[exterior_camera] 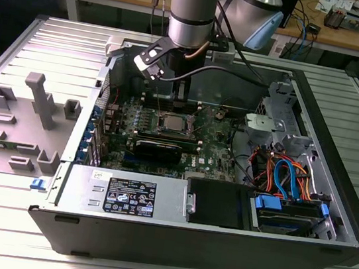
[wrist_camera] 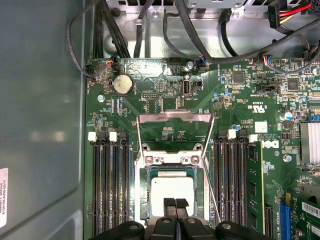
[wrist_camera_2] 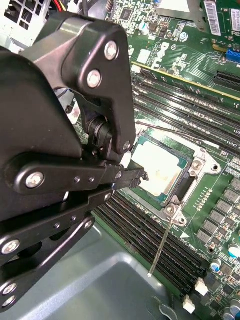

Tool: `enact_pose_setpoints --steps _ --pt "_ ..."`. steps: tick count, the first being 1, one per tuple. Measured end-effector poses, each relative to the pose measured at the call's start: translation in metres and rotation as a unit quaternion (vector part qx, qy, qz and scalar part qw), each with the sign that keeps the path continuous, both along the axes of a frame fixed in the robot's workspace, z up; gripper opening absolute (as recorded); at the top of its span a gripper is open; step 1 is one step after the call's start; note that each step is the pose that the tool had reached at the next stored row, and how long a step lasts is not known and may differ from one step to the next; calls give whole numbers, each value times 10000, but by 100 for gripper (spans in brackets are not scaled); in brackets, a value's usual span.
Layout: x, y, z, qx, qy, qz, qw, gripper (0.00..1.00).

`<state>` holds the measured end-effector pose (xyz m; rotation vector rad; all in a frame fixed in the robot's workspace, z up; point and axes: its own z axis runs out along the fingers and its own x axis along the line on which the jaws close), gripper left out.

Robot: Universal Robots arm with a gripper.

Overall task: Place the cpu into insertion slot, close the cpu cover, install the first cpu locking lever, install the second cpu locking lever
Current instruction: 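Close the cpu cover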

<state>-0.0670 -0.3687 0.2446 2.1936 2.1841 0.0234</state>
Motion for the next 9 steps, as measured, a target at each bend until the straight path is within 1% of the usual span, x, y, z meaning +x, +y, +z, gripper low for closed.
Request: enact_pose_setpoints --steps 9 --pt "1 0 9 -1 0 0 10000 11"
